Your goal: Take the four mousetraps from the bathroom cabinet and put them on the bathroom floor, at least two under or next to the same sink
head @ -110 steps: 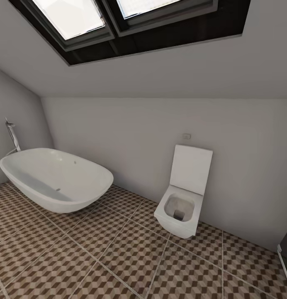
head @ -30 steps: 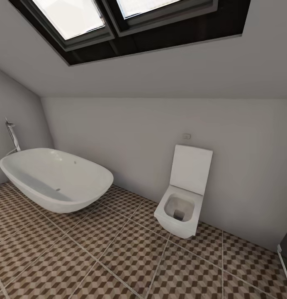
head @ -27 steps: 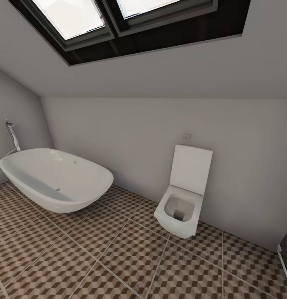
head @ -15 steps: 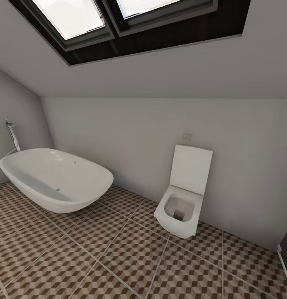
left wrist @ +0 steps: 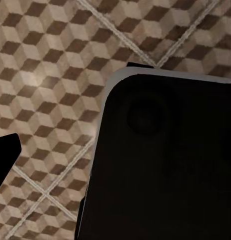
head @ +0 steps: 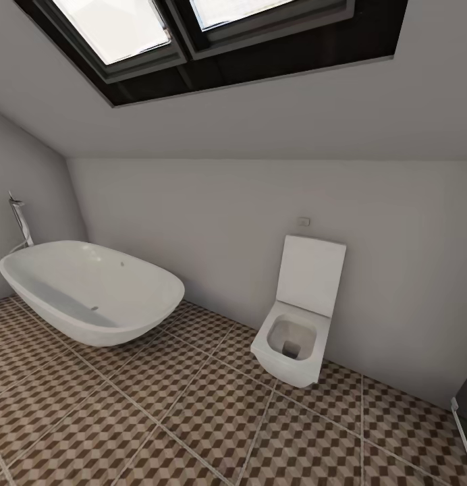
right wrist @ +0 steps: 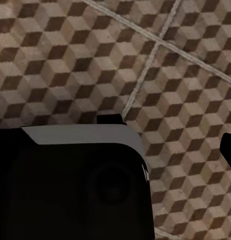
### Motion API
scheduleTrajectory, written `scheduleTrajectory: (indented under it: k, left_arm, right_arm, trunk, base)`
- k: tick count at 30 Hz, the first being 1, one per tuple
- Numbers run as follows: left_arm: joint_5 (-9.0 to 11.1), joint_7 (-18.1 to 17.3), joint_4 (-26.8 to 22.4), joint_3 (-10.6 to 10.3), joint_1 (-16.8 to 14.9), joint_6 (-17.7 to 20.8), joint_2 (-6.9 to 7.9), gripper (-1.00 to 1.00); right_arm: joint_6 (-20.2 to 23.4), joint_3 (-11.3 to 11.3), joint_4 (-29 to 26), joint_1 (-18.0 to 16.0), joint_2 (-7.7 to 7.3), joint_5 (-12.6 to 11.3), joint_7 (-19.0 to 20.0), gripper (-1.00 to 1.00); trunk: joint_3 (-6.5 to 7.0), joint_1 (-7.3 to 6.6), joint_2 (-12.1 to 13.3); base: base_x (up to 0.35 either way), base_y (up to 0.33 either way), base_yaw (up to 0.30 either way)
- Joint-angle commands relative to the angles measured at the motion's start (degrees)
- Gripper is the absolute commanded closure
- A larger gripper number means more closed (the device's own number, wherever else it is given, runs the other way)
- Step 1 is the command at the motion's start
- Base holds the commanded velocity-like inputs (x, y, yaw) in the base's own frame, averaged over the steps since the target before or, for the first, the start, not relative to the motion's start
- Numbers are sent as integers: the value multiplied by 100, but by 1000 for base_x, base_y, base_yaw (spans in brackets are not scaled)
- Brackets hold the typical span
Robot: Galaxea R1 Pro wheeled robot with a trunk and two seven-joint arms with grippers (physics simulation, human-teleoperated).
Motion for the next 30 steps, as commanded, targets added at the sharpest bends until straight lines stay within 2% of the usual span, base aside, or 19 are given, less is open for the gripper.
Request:
scheduleTrajectory:
  k: [1,5,7,9,11,15,16,17,18,19,20,22,25,26,28,30]
  left_arm:
    - [4,7,3,17,-3,-33,-17,-100]
    - [-12,33,-76,34,-6,-41,-56,-100]
    - [-18,51,-269,41,-9,-27,-44,-100]
    - [-18,85,-1130,48,-11,139,84,-100]
    - [-17,92,-1642,50,-13,405,131,-100]
    - [-16,88,-2833,53,-18,1443,191,-100]
    - [-16,85,-3459,54,-19,2072,221,-100]
    - [-14,83,-3756,55,-19,2376,238,-100]
    - [-5,82,-4260,56,-20,2876,285,-100]
    - [7,77,-4711,56,-28,3275,366,-100]
    - [13,75,-4875,57,-31,3373,399,-100]
    - [18,68,-4933,52,-34,3355,420,-100]
    - [18,57,-4607,48,-37,3040,442,-100]
    - [6,51,-4256,46,-37,2541,443,-100]
    - [6,47,-4100,41,-38,2160,440,-100]
    - [4,43,-3925,30,-38,1586,442,-100]
  right_arm:
    - [-20,1,2,-3,8,-3,-14,-100]
    - [-35,5,-27,-1,24,7,-8,-100]
    - [-70,10,-130,-3,24,17,-4,-100]
    - [-268,19,-608,-2,23,31,-5,-100]
    - [-326,21,-869,-1,21,36,-11,-100]
    - [-363,22,-1514,-2,4,50,-33,-100]
    - [-324,21,-1907,-2,-2,54,-54,-100]
    - [-278,20,-2104,-3,-4,58,-71,-100]
    - [-106,18,-2470,-8,-7,61,-119,-100]
    - [348,20,-2888,-72,-14,65,-189,-100]
    - [629,22,-3052,-153,-17,69,-214,-100]
    - [823,23,-3148,-229,-18,75,-226,-100]
    - [999,25,-3226,-312,-17,80,-235,-100]
    - [988,40,-3242,-339,-3,80,-236,-100]
    - [911,71,-3245,-350,5,80,-237,-100]
    - [583,252,-3246,-360,12,80,-238,-100]
  trunk:
    - [-4,0,-3]
    - [-4,0,-3]
    - [-4,0,-3]
    - [-4,0,-3]
    - [-4,0,-3]
    - [-4,0,-3]
    - [-4,0,-3]
    - [-4,0,-3]
    - [-4,0,-3]
    - [-4,0,-3]
    - [-4,0,-3]
    - [-4,0,-3]
    - [-4,0,-3]
    - [-4,0,-3]
    - [-4,0,-3]
    - [-4,0,-3]
  base:
    - [0,0,0]
    - [0,0,0]
    - [0,0,0]
    - [0,0,0]
    - [0,0,0]
    - [0,0,0]
    - [0,0,0]
    - [0,0,0]
    - [0,0,0]
    - [0,0,0]
    - [0,0,0]
    - [0,0,0]
    - [0,0,0]
    - [0,0,0]
    - [0,0,0]
    - [0,0,0]
